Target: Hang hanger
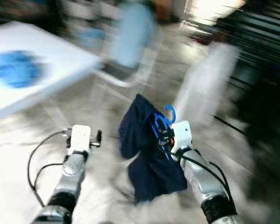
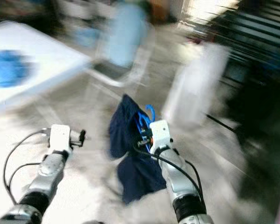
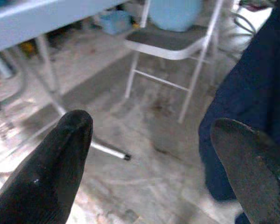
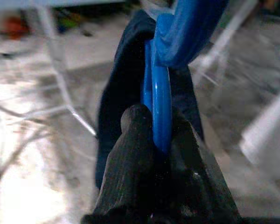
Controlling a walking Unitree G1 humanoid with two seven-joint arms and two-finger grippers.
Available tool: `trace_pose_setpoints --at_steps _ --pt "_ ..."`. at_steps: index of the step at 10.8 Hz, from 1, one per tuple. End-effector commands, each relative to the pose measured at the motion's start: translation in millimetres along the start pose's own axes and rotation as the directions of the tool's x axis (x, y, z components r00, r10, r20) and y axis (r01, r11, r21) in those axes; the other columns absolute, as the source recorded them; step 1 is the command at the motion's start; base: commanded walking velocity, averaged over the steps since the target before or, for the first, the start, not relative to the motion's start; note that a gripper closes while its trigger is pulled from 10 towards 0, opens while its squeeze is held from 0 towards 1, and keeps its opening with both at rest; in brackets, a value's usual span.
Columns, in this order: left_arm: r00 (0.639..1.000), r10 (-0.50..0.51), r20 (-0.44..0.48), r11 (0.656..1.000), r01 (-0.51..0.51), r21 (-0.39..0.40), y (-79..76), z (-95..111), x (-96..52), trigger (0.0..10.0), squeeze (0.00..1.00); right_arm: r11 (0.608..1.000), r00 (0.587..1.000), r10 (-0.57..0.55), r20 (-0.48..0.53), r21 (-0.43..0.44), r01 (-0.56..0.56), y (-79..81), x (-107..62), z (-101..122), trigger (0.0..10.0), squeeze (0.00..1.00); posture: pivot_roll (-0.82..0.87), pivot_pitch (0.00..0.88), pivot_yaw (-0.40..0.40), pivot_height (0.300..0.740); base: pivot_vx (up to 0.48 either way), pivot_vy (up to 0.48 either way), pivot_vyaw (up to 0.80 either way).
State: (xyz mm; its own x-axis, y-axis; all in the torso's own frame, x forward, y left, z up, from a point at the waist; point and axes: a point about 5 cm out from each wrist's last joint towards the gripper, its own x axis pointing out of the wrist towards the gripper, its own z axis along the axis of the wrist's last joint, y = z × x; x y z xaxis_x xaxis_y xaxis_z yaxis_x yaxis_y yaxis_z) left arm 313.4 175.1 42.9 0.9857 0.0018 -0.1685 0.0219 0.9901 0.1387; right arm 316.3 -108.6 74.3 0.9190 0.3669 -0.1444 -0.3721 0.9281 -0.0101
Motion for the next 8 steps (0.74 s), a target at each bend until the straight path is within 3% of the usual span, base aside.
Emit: trace_pose_setpoints --at_steps 1,5,8 --pt "0.999 -0.035 0.010 0.999 0.035 -0.009 -6.9 -1 -2.1 10.0 0.00 1.000 1.000 0.003 0.027 -0.003 -0.003 -3.3 1.3 5 10.0 0.00 0.02 0.000 -0.069 0.740 0.000 0.000 0.79" --pt "0.992 -0.112 0.057 0.992 0.116 -0.054 -14.8 5 -2.2 10.0 0.00 0.998 0.997 0.061 0.046 0.024 -0.062 2.9 4.6 13 10.0 0.00 -0.01 0.000 -0.058 0.740 0.000 0.000 0.79" --pt "0.950 -0.256 0.179 0.962 0.270 -0.053 -31.1 30 2.2 10.0 0.00 0.994 0.993 0.099 0.066 0.045 -0.103 5.0 3.7 23 10.0 0.00 -0.03 0.009 -0.041 0.740 0.000 0.000 0.00"
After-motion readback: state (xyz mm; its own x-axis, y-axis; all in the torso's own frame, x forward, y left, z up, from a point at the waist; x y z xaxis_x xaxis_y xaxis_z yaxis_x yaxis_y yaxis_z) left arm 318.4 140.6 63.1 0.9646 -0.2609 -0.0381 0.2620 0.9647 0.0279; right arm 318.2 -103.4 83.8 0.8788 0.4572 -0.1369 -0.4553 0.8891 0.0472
